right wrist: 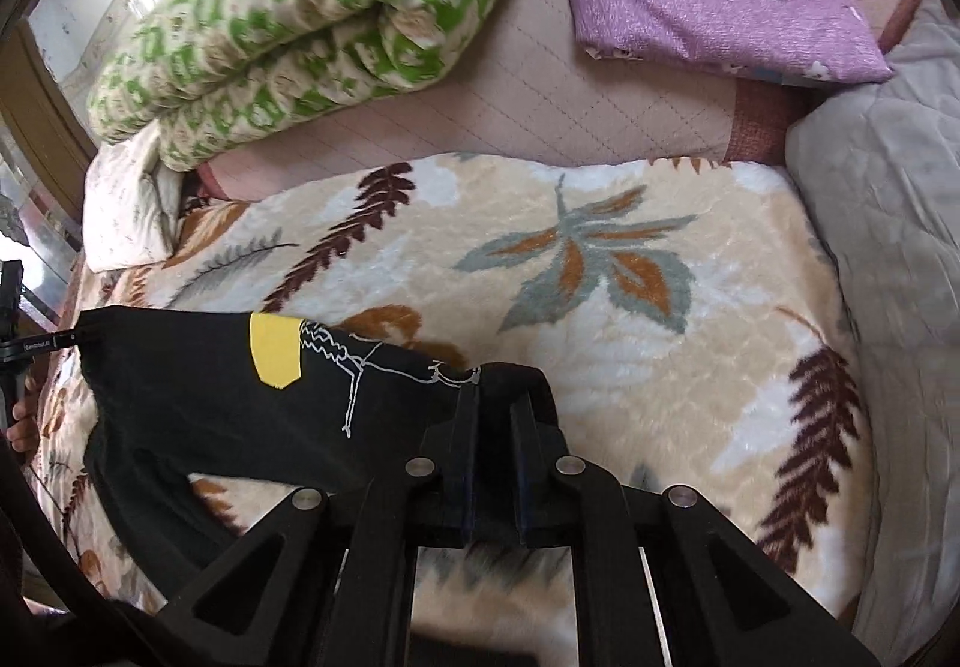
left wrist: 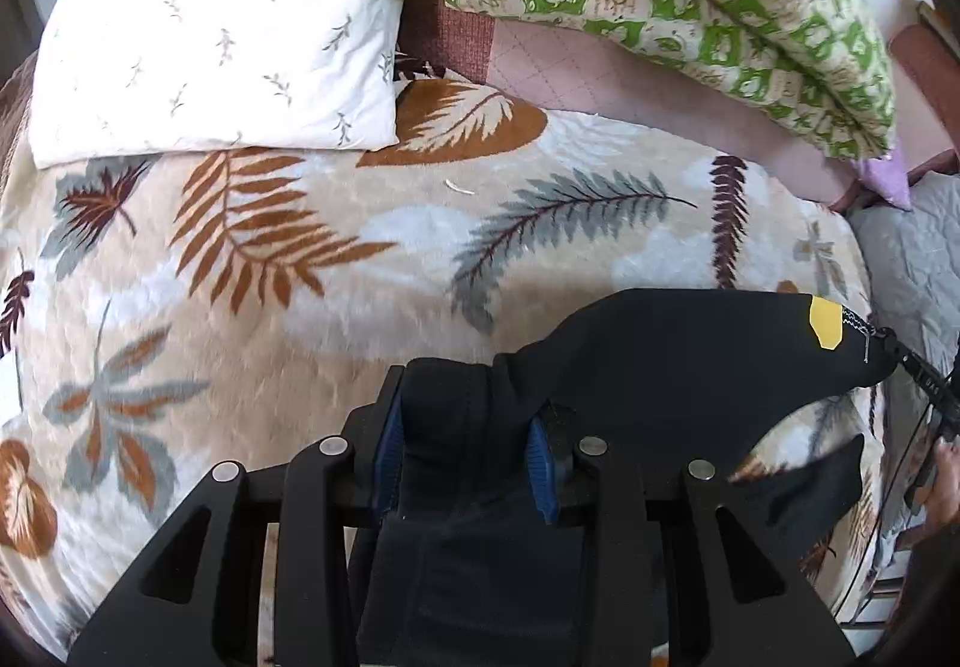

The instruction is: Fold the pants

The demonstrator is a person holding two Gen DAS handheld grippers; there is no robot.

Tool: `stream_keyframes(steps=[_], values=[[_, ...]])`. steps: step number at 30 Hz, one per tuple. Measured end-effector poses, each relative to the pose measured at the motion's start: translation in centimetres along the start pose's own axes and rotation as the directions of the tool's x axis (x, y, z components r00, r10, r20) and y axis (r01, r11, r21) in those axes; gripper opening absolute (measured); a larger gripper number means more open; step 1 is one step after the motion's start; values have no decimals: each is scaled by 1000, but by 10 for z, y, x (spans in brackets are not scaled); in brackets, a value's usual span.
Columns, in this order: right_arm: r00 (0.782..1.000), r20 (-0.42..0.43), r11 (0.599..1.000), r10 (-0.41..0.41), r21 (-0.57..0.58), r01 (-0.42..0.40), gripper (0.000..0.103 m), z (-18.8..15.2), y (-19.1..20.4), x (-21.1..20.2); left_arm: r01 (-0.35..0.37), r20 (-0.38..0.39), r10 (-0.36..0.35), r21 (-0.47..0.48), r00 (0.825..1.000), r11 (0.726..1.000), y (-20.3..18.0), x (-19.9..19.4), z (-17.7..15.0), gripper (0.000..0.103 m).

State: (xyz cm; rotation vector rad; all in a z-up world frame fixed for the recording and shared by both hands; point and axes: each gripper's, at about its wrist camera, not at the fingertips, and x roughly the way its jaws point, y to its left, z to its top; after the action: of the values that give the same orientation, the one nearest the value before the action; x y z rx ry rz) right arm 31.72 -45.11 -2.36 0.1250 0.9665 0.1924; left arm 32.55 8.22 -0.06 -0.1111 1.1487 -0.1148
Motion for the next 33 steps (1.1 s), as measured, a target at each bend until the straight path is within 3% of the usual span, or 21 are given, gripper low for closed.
stream_keyframes(steps=[9, 20, 23, 27, 33], values=[[999, 35, 1000, 26, -5, -26, 9, -52, 6, -38, 30, 21, -29, -23, 999, 999, 9, -26, -50, 33], [998, 19, 998, 60, -6, -60, 9, -128, 10, -61, 59, -38, -62, -78, 997, 995, 29, -20, -125, 32], [998, 15, 998, 61, -9, -60, 9, -145, 12, -65, 45, -62, -50, -79, 997, 996, 36, -15, -142, 32], [999, -11, 999, 42, 2, -42, 9, -161, 11, -64, -27, -95, 20, -68, 995, 997, 47, -6, -160, 32], [1000, -24, 999, -2, 49, 3, 17, -182, 4, -68, -60, -129, 50, -79, 990, 995, 64, -3, -168, 32]])
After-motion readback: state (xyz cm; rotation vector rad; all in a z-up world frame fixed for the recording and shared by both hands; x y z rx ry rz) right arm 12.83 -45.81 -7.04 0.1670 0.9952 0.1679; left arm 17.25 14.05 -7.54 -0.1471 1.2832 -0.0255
